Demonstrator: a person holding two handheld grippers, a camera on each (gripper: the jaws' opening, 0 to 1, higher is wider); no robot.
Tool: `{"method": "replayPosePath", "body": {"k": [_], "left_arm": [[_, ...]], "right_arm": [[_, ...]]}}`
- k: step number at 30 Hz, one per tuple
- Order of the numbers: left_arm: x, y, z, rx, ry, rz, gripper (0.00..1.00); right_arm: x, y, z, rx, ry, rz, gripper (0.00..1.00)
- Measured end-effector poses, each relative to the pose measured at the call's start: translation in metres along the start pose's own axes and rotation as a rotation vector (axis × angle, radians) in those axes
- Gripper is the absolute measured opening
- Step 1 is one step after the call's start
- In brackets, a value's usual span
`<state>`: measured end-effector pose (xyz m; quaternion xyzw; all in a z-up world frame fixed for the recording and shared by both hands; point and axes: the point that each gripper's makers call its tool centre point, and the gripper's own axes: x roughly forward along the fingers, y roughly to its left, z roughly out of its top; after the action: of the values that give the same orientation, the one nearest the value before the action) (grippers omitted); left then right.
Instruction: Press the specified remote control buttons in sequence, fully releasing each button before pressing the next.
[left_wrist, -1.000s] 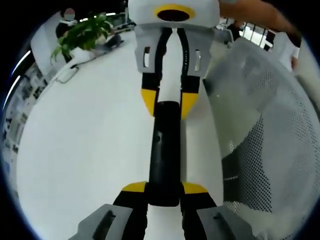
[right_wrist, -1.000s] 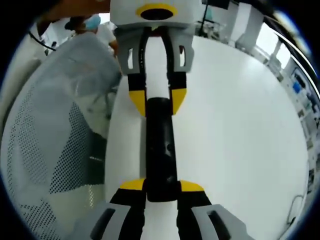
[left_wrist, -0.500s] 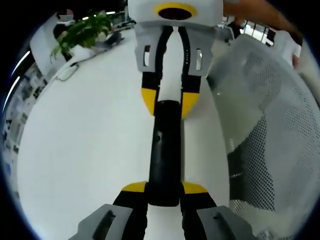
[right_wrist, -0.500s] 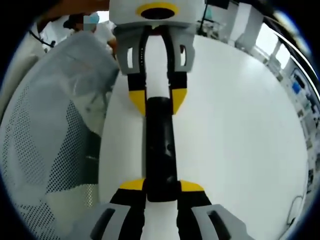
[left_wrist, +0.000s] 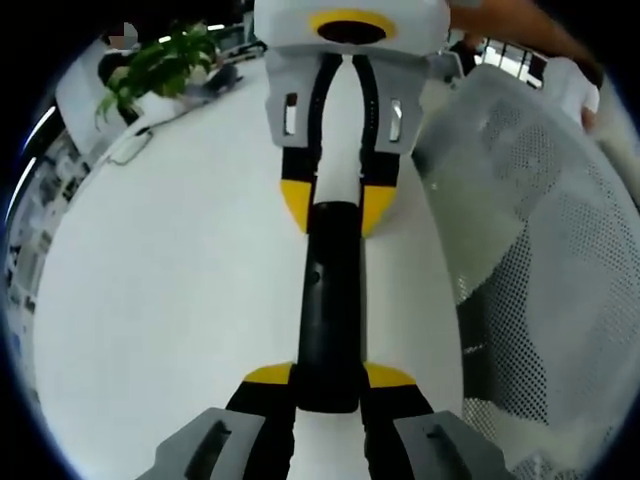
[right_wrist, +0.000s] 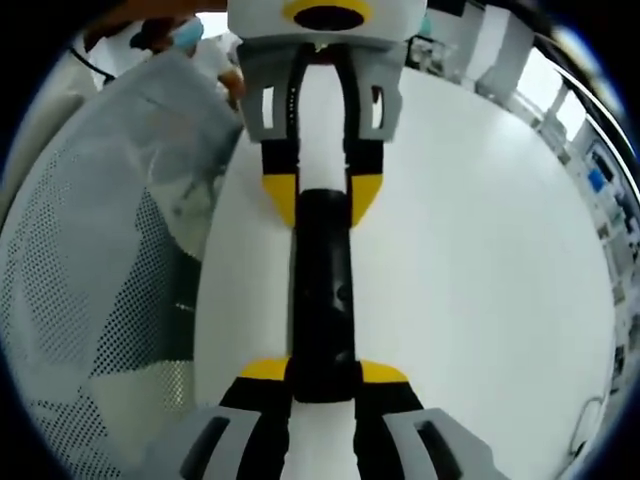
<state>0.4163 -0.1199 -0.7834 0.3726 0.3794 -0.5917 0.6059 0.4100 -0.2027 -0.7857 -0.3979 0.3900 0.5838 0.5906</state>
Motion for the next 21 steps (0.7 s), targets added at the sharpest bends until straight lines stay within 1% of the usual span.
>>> {"method": "replayPosePath", "body": {"k": [8, 10, 12, 16, 19, 21], "left_arm": [[0.001, 0.0, -0.001, 0.002, -0.01, 0.005, 0.24], [0.001, 0.0, -0.001, 0.002, -0.015, 0.006, 0.23], [0.001, -0.001, -0.001, 0.0, -0.018, 0.006, 0.23], [0.001, -0.001, -0.001, 0.001, -0.023, 0.004, 0.23], [0.001, -0.001, -0.001, 0.0, -0.028, 0.003, 0.23], [0.001, -0.001, -0.001, 0.001, -0.03, 0.003, 0.23]], "right_arm": [[0.001, -0.001, -0.001, -0.031, 0.009, 0.011, 0.21], [0.0, -0.002, -0.001, -0.032, 0.01, -0.002, 0.23], [-0.001, -0.003, -0.001, -0.029, 0.011, -0.004, 0.23], [-0.005, -0.001, -0.001, -0.017, 0.001, 0.003, 0.23], [-0.011, -0.004, 0.002, -0.011, -0.021, -0.005, 0.23], [-0.015, -0.005, 0.004, -0.016, -0.023, -0.017, 0.22]]}}
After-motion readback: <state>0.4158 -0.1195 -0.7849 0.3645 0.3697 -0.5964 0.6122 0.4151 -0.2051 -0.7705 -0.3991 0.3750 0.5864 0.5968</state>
